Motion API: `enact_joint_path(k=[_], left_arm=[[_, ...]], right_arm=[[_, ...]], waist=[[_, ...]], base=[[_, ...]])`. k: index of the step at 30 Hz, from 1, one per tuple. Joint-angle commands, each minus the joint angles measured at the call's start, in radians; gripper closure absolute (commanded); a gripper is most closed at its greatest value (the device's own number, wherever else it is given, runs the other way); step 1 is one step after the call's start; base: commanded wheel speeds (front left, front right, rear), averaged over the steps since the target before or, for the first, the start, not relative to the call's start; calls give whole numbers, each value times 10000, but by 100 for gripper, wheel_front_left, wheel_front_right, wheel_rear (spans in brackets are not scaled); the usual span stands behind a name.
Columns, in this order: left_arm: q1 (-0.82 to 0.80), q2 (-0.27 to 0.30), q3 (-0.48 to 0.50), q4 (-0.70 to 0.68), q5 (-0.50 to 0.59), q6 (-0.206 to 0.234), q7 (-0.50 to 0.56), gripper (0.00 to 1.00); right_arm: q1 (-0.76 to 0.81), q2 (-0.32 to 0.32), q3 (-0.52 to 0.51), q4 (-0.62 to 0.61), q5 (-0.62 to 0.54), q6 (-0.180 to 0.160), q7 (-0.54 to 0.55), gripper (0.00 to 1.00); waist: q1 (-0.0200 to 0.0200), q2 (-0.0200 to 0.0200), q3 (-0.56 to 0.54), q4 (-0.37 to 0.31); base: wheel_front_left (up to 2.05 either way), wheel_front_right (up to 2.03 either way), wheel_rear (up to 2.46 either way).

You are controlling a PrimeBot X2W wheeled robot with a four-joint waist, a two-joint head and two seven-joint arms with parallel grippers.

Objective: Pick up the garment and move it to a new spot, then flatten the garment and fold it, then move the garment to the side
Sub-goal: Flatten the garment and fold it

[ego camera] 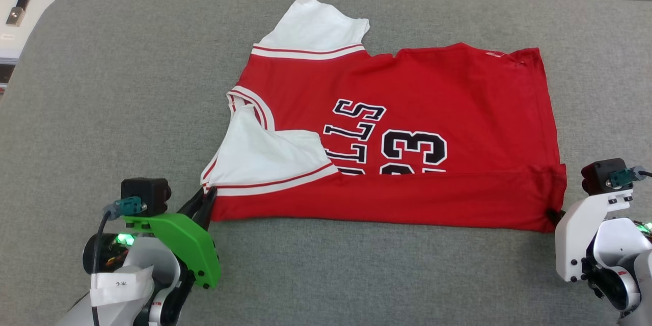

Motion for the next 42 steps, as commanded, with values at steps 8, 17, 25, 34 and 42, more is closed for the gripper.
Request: enact_joint_path(k=[8,17,25,34,42], left_arm=[[413,121,-177,328,-209,-148,223,100],[1517,211,-556,30,-453,16,408,100],[1851,-59,-948,359,-529,-59,575,100],[1319,-628,-1238,1536,-422,-561,573,100],[1059,-933,-1336,2321,-427,-937,443,100]], right_arm=[[494,-560,-36,212,193,-9,-30,100],[2012,-892,-784,-1058,608,-9,596,100],[3391,-445,-1740,-2355,380,-9,1456,100],[3027,-151,-1452,-1745,199,-9,840,100],[2728,-186,-1118,-1050,236,-9,343,100]], waist=[[0,0,-929,-149],[0,0,-1586,-167],[0,0,-1412,-235],[0,0,-927,-287],[0,0,-883,-252]], base=[[0,0,0],[0,0,0],[0,0,0],[0,0,0],[0,0,0]])
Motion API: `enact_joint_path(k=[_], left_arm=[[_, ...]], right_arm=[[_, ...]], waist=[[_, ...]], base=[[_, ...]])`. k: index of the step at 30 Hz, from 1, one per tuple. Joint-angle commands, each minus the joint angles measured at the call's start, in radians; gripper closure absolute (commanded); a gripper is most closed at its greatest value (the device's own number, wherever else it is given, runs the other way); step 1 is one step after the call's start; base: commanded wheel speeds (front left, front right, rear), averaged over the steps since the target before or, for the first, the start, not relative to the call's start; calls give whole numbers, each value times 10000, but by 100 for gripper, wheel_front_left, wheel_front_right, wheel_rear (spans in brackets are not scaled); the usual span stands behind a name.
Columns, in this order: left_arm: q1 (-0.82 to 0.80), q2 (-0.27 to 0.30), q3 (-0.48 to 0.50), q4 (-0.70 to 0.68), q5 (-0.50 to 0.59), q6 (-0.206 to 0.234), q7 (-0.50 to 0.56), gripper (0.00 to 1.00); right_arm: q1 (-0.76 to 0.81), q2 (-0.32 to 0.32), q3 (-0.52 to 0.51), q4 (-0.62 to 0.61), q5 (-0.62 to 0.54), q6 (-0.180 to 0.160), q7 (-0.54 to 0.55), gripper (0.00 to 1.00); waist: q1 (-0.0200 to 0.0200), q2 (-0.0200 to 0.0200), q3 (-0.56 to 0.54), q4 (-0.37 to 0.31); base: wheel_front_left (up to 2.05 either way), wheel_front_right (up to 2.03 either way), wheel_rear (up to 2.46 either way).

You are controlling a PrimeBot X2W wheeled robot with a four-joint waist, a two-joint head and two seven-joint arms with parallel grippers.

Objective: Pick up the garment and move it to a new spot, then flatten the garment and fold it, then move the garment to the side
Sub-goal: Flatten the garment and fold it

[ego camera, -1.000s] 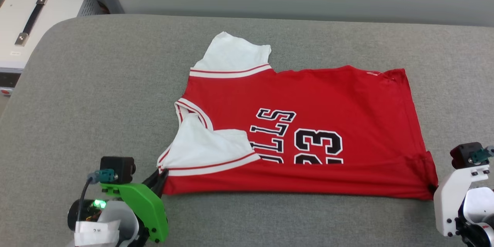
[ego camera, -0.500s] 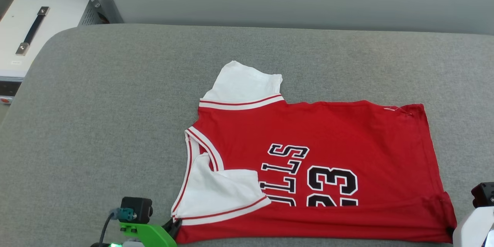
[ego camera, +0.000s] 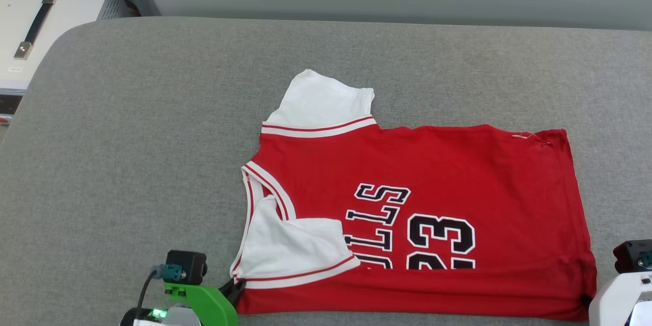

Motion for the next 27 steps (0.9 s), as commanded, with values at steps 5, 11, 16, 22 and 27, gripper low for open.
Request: enact_joint_path(k=[5,11,16,22,27], left_arm=[[-131,-148,-140,504,70,-62,-19,0],[-200,11,-11,163,239,-54,-453,0],[-360,174,169,-507,565,-97,-1181,0],[-324,101,641,-1077,1179,60,-2782,0],[-104,-277,1528,-1525,2053,58,-3121,0]], right_arm=[[-270,68,232,398,-12,-19,-374,0],[-311,51,263,9,256,-19,-961,0],[-340,43,111,-642,349,-19,-2278,0],[-346,462,-58,-1276,272,-19,-4457,0],[-202,854,-18,-1498,127,-19,-6087,0]], waist=[[0,0,-376,-18],[0,0,-848,-68],[0,0,-1119,-83],[0,0,-1267,-164],[0,0,-1282,-287]], base=[[0,0,0],[0,0,0],[0,0,0],[0,0,0],[0,0,0]])
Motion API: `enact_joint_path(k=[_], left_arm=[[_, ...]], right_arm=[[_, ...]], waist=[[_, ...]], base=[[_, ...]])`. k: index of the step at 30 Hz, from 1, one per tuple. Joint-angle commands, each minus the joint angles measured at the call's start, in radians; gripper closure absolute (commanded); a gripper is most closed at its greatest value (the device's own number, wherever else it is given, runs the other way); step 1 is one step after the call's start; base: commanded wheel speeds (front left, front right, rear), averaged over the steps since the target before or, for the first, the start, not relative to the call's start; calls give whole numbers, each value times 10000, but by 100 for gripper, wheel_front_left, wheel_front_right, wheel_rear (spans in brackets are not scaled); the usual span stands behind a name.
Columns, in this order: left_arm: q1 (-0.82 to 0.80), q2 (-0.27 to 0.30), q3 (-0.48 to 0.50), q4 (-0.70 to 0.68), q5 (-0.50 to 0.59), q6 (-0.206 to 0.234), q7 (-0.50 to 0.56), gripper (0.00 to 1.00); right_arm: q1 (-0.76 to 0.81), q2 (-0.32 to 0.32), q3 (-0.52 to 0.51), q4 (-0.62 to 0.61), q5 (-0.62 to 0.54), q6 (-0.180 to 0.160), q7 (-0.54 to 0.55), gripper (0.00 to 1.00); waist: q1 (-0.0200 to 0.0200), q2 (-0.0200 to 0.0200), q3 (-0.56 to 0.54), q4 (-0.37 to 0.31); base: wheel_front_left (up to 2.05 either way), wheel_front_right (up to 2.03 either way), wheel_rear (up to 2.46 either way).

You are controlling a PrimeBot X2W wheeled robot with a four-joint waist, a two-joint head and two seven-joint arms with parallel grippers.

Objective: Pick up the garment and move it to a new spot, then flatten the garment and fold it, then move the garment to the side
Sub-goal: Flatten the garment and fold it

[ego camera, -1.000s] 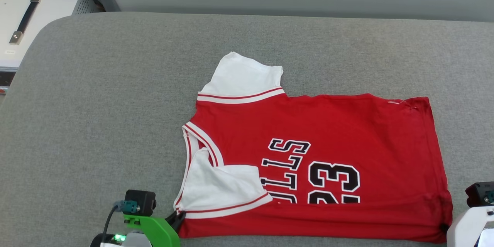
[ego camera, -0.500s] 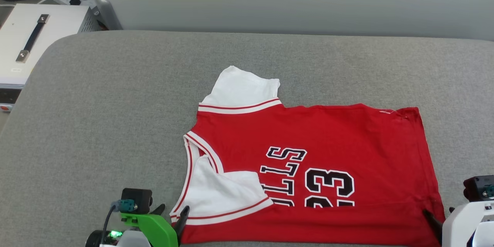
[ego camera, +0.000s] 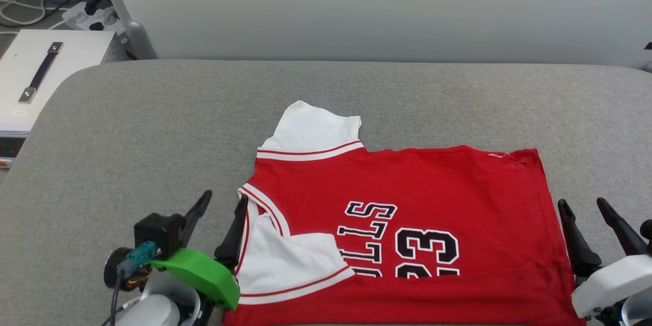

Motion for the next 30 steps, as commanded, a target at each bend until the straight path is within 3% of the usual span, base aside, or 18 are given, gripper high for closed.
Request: enact_joint_path(k=[1,7,14,18,22,30], left_arm=[[128,-231,500,-273,413,-15,-54,0],[604,-987,2119,-889,2003,-665,-60,0],[-420,-953,2374,-190,2580,-1736,119,0],[-1912,-501,2148,368,2642,-2295,1487,0],[-3751,-12,1824,963,2381,-2835,3535,0],[-6712,718,833,2533,1356,-3128,7221,0]], right_arm=[[67,147,48,-63,-67,-13,-386,0],[-58,640,182,-48,-437,-13,-1656,0],[-465,955,508,67,-676,-13,-1934,0],[-752,1012,730,-63,-740,-13,-1910,0],[-1091,1026,1006,-233,-766,-13,-1899,0],[-1700,1125,1517,-378,-894,-13,-1988,0]], waist=[[0,0,32,-71],[0,0,325,-414],[0,0,899,-1042],[0,0,1422,-1448],[0,0,2083,-1874],[0,0,3117,-2622]], base=[[0,0,0],[0,0,0],[0,0,0],[0,0,0],[0,0,0],[0,0,0]])
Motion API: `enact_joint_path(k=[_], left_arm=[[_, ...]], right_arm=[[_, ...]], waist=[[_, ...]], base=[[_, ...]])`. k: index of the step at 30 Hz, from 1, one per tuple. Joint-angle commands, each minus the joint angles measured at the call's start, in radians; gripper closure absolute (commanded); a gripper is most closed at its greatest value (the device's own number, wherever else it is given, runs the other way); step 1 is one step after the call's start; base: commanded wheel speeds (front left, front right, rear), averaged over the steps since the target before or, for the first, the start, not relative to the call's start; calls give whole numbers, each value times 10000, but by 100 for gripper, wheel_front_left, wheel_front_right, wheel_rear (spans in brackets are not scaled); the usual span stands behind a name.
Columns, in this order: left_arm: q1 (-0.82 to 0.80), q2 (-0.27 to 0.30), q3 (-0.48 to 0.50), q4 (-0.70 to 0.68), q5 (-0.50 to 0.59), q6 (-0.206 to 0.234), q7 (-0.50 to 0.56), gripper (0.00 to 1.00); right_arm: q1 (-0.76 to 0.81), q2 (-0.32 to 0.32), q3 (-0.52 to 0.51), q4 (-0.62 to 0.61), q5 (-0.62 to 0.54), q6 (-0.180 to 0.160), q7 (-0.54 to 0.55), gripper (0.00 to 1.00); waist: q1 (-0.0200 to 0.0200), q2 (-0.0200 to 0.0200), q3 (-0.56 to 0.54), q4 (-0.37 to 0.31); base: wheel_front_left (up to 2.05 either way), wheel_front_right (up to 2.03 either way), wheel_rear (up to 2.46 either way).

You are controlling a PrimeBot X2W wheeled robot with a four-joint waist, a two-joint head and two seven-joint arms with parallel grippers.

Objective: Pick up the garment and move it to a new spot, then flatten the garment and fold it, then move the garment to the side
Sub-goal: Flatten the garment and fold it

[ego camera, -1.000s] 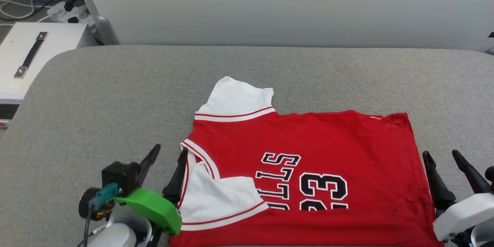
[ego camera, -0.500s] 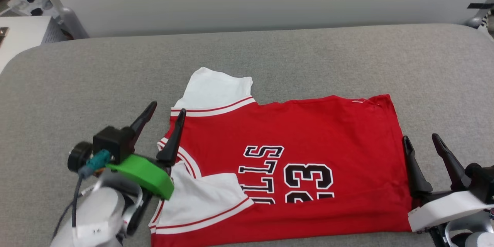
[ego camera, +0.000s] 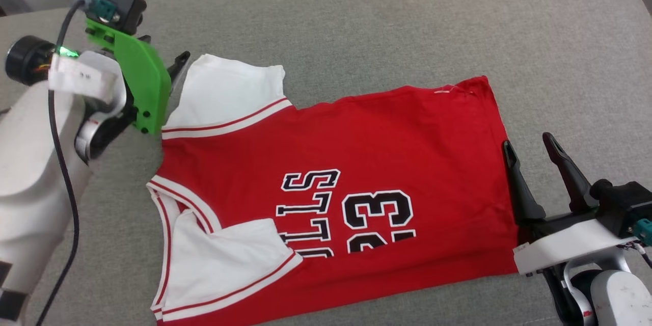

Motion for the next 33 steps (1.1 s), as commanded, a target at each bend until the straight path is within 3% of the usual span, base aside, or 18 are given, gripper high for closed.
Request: enact_joint_path(k=[1,6,12,20,27,28,29,30,33], left_arm=[[-480,112,-238,184,-306,-28,480,0],[-1728,369,-878,847,-1379,-33,2102,0],[-2555,598,-1546,1677,-1758,-35,2955,0],[-2820,739,-1777,2975,-1840,-20,2765,0],[-2770,533,-1796,3568,-2015,-21,2579,0],[-2740,472,-1787,3667,-2103,-22,2645,52],[-2703,406,-1771,3743,-2210,-22,2743,70],[-2635,319,-1813,3808,-2316,-23,2936,100],[-2596,172,-1792,3609,-2408,-17,2555,100]], right_arm=[[-230,74,87,-66,-61,-11,-100,0],[-507,108,308,-42,-43,-11,-247,0],[-676,128,522,94,19,-11,-335,0],[-880,153,764,280,86,-11,-475,0],[-1107,182,809,449,29,-11,-480,0],[-1135,172,820,468,14,-11,-464,0],[-1156,168,824,479,2,-11,-455,0],[-1175,167,821,489,-9,-11,-444,0],[-1205,156,799,501,-31,-11,-399,0]], waist=[[0,0,792,-746],[0,0,1256,-1112],[0,0,1648,-1382],[0,0,2037,-1599],[0,0,2202,-1580],[0,0,2217,-1562],[0,0,2220,-1545],[0,0,2209,-1517],[0,0,2159,-1439]], base=[[0,0,0],[0,0,0],[0,0,0],[0,0,0],[0,0,0],[0,0,0],[0,0,0],[0,0,0],[0,0,0]])
